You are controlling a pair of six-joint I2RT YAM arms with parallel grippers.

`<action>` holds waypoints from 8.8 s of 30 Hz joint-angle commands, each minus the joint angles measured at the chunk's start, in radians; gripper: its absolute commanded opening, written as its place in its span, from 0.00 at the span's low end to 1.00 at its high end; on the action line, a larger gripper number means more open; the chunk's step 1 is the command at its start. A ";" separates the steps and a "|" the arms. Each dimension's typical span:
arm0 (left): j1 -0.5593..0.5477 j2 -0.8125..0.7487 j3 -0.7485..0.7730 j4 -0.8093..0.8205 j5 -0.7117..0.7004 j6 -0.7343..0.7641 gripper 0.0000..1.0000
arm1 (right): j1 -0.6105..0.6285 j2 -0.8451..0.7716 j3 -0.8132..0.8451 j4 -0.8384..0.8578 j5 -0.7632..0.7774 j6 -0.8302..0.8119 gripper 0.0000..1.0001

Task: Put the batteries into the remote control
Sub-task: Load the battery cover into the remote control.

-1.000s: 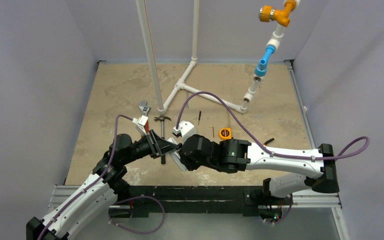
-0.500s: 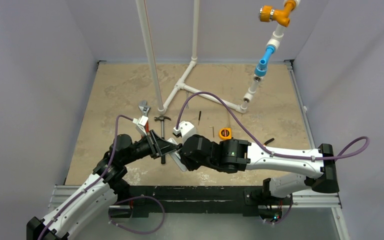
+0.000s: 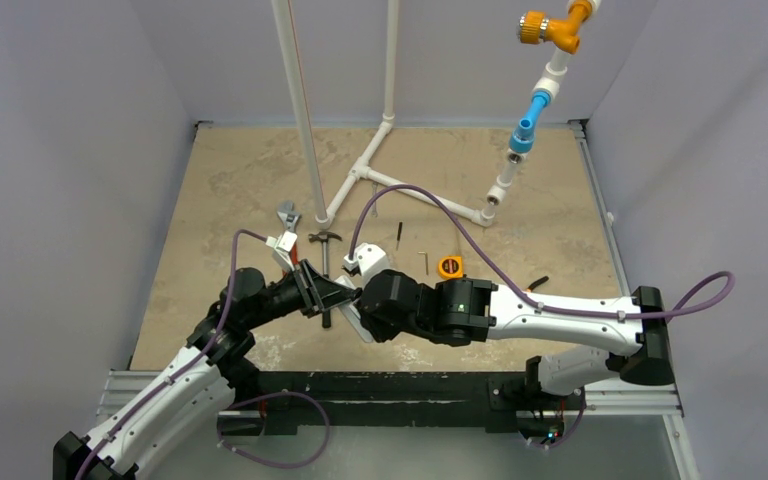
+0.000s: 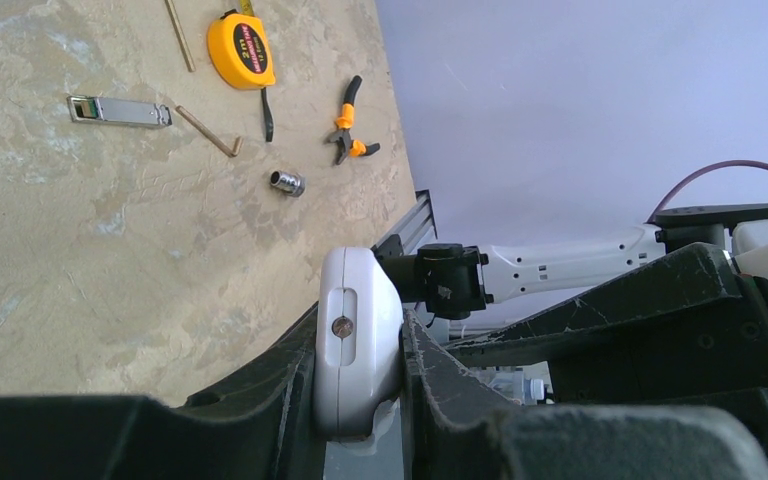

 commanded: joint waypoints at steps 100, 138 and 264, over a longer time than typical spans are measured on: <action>0.006 -0.010 -0.009 0.079 0.009 -0.031 0.00 | 0.004 0.080 0.078 -0.002 0.038 0.040 0.10; 0.006 0.001 -0.024 0.107 0.014 -0.047 0.00 | 0.003 0.091 0.124 -0.012 0.075 -0.009 0.35; 0.007 0.060 -0.019 0.417 0.022 -0.250 0.00 | -0.001 -0.419 -0.948 1.238 0.238 0.866 0.38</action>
